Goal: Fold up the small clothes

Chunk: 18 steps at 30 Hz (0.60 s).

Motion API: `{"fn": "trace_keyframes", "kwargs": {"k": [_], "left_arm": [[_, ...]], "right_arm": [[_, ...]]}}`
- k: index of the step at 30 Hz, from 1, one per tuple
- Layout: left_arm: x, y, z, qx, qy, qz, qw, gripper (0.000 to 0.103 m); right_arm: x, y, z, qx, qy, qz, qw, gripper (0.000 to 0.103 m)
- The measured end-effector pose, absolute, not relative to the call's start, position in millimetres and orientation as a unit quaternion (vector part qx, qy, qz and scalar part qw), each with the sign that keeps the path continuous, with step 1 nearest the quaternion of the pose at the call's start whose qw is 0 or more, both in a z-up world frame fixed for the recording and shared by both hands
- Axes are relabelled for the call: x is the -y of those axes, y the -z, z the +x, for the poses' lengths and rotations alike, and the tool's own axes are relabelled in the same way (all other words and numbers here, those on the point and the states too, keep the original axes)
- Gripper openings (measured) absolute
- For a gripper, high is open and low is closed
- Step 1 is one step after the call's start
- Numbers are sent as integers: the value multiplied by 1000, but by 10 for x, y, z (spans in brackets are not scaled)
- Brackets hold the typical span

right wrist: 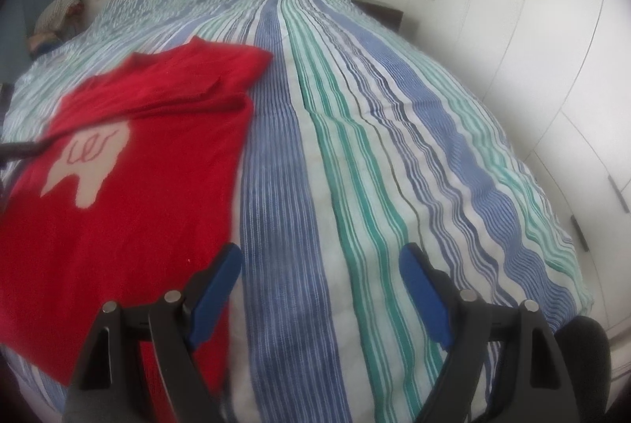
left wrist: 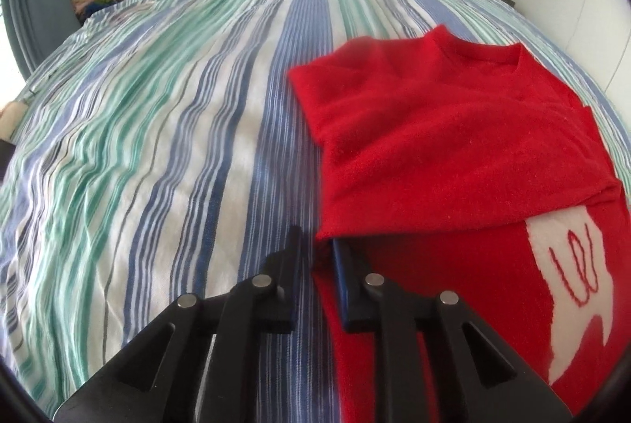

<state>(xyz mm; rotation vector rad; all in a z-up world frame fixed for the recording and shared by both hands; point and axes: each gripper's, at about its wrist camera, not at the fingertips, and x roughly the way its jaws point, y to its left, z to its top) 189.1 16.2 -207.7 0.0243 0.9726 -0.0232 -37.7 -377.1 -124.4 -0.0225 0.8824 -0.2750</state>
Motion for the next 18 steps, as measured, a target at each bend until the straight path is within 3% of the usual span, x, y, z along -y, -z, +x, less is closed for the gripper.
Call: {"fn": "trace_keyframes", "kwargs": {"k": [2, 3, 4, 13, 18], "left_arm": [[-217, 2010, 1794, -469, 2, 1, 883, 51], [-269, 1965, 1717, -465, -2, -8, 885, 71], [-327, 1917, 1631, -459, -7, -17, 888, 82], [-829, 1800, 1086, -462, -39, -75, 883, 93], [-858, 2004, 1020, -475, -47, -72, 876, 93]], "right_arm": [[3770, 1230, -387, -422, 133, -14, 897, 81], [3775, 1231, -387, -422, 133, -14, 897, 81], [3782, 1236, -386, -424, 134, -12, 896, 81], [3668, 1188, -390, -414, 133, -27, 900, 82], [3589, 1181, -383, -410, 130, -39, 902, 91]]}}
